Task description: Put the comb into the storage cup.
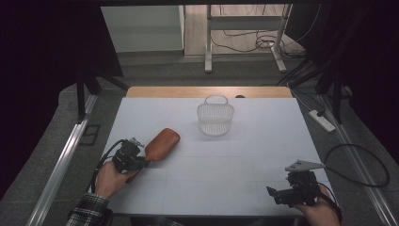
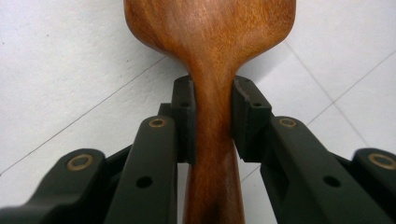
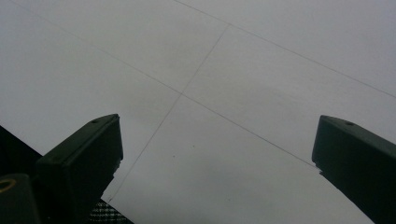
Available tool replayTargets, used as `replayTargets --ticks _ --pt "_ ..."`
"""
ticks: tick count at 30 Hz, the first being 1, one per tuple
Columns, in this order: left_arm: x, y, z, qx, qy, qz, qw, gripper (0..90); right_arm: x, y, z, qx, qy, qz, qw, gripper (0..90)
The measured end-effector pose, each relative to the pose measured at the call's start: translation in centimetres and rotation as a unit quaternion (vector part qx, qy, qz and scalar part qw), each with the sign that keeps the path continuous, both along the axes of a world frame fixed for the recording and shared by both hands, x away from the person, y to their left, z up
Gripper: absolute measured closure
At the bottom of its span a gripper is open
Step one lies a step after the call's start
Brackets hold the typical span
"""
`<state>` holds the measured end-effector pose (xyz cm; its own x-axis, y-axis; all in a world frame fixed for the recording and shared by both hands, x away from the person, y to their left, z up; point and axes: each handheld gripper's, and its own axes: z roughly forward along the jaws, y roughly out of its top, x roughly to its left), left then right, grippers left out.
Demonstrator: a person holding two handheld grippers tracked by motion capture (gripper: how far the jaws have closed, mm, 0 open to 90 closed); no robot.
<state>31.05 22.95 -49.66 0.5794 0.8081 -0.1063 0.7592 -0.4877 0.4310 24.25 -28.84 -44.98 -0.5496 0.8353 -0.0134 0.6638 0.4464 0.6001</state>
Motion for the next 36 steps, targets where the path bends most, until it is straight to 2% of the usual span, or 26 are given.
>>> replayTargets --ticks 5,8,10,13,14,17,26,30,34,36 --pt "-0.3 0.1 0.4 -0.011 -0.014 0.001 0.9998 72.8 0.0 0.0 0.0 0.0 0.0 0.0 1.0 2.1" --pt "-0.6 0.2 0.9 -0.025 -0.029 0.003 0.9993 72.8 0.0 0.0 0.0 0.0 -0.002 0.0 1.0 2.1" --pt "-0.7 0.2 1.0 -0.03 -0.029 0.002 0.9991 72.8 0.0 0.0 0.0 0.001 -0.002 0.0 1.0 2.0" --pt "-1.1 0.3 1.7 -0.045 -0.049 0.003 0.9978 72.7 -0.1 0.0 0.1 0.002 -0.004 0.0 1.0 1.8" --pt "-1.1 0.3 1.7 -0.045 -0.049 0.003 0.9978 72.7 -0.1 0.0 0.1 0.003 -0.005 0.001 1.0 1.7" --pt "-1.7 0.2 2.2 -0.051 -0.07 -0.001 0.9962 72.7 -0.2 0.0 0.1 0.005 -0.008 0.005 0.9999 0.7" --pt "-2.4 -0.1 3.0 -0.072 -0.09 -0.006 0.9934 72.7 -0.5 -0.1 0.3 0.015 -0.023 0.018 0.9995 0.0" --pt "-2.8 -0.2 3.5 -0.089 -0.102 -0.007 0.9907 72.7 -0.6 -0.2 0.5 0.024 -0.031 0.022 0.999 0.0" --pt "-3.1 -0.3 3.8 -0.103 -0.106 -0.01 0.989 72.7 -0.7 -0.2 0.6 0.03 -0.036 0.027 0.9985 0.0" --pt "-3.1 -0.4 3.9 -0.102 -0.108 -0.012 0.9888 72.7 -0.7 -0.2 0.6 0.036 -0.04 0.027 0.9982 0.0"
